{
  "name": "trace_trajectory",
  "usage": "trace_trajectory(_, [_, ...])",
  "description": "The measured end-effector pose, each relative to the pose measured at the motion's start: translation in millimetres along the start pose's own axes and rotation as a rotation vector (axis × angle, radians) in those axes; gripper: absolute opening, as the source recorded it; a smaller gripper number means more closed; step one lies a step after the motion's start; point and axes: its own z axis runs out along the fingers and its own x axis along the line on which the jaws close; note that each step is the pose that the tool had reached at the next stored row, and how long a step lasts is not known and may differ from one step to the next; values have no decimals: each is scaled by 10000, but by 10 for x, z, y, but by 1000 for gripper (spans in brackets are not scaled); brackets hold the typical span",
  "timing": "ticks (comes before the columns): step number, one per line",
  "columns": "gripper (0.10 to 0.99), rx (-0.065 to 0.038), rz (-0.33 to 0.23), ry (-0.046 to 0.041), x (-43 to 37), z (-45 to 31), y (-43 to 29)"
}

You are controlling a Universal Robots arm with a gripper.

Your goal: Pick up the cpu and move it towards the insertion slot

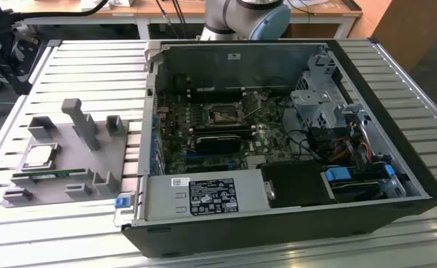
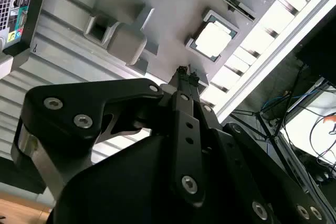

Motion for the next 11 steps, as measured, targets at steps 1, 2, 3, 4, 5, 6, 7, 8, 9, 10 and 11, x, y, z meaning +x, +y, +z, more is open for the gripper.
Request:
trace_trajectory(1, [106,0,0,0,0,0,0])
trace_trajectory(2, [106,0,0,0,0,0,0])
trace_trajectory(3, [106,0,0,0,0,0,0])
trace_trajectory(4, [106,0,0,0,0,0,0])
trace_trajectory(5, [106,0,0,0,0,0,0])
trace_trajectory(6, [106,1,0,0,0,0,0])
trace_trajectory(7, [106,2,0,2,3,-1,0])
trace_trajectory(8, [106,1,1,1,9,0,0])
trace_trajectory(9, [106,1,1,1,18,0,1])
trace_trajectory(10, [106,1,1,1,33,0,1])
trace_trajectory(11, [106,1,0,1,49,-1,1])
